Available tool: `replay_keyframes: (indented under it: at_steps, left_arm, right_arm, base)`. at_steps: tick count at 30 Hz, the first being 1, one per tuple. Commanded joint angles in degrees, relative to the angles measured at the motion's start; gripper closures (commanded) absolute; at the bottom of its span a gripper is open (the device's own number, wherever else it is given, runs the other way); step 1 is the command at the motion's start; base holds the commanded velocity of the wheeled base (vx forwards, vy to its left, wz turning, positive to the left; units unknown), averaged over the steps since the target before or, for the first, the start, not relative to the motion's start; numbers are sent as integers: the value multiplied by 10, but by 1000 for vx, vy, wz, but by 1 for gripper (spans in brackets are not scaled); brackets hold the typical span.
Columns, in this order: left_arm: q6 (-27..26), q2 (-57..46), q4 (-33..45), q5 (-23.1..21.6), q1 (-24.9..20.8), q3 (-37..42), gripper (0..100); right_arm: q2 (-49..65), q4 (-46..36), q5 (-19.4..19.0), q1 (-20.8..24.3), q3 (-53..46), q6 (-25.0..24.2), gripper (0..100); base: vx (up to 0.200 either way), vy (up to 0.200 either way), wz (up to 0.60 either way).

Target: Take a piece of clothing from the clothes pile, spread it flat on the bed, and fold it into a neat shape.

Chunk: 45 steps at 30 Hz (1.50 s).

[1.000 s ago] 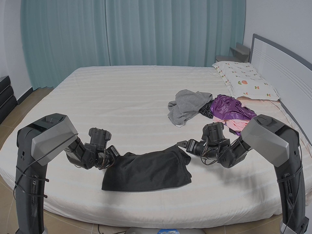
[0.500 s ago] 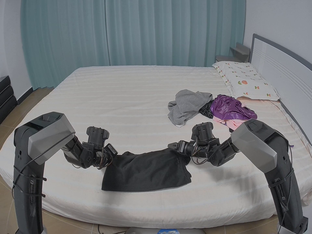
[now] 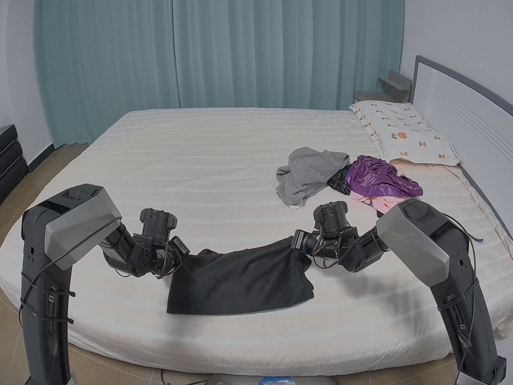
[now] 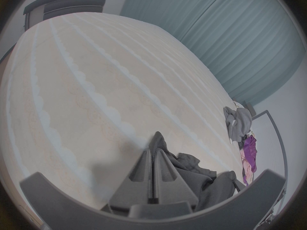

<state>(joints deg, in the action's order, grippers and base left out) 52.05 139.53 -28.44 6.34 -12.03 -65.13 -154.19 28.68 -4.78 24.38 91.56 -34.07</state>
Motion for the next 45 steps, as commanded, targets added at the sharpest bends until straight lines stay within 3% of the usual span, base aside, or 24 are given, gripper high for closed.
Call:
replay_keyframes:
  at_steps: [1,6,20,21,22,23,30,34,37,39,45]
  left_arm:
    - [0,3,0,8,4,0,100]
    - [0,3,0,9,4,0,100]
    - [2,-1,-1,-2,13,0,100]
    - [2,-1,0,-3,13,-1,100]
    - [2,-1,-1,-3,13,-1,100]
    - [2,-1,-1,-3,13,0,0]
    - [6,-4,-1,-5,16,1,0]
    - [15,-18,0,-18,23,11,0]
    - [37,-53,0,-57,40,49,0]
    - [40,-66,-1,-71,45,71,0]
    - [40,-66,-58,-63,54,108,0]
  right_arm:
    - [-1,1,8,-7,1,-12,100]
    - [4,1,11,-11,-2,-36,100]
    - [8,15,14,-11,-14,-33,100]
    - [11,16,14,-10,-18,-32,0]
    - [13,16,14,-10,-19,-32,0]
    - [14,16,14,-9,-20,-33,0]
    - [80,48,6,-15,-101,-39,0]
    - [154,93,-37,-16,-244,-22,0]
    - [199,146,-88,-14,-374,3,0]
    - [206,167,-101,-11,-422,22,0]
    - [186,191,-110,-1,-451,43,0]
  base:
    - [0,0,0]
    - [0,0,0]
    - [0,0,0]
    - [0,0,0]
    - [0,0,0]
    - [0,0,0]
    - [0,0,0]
    - [0,0,0]
    - [0,0,0]
    - [0,0,0]
    - [0,0,0]
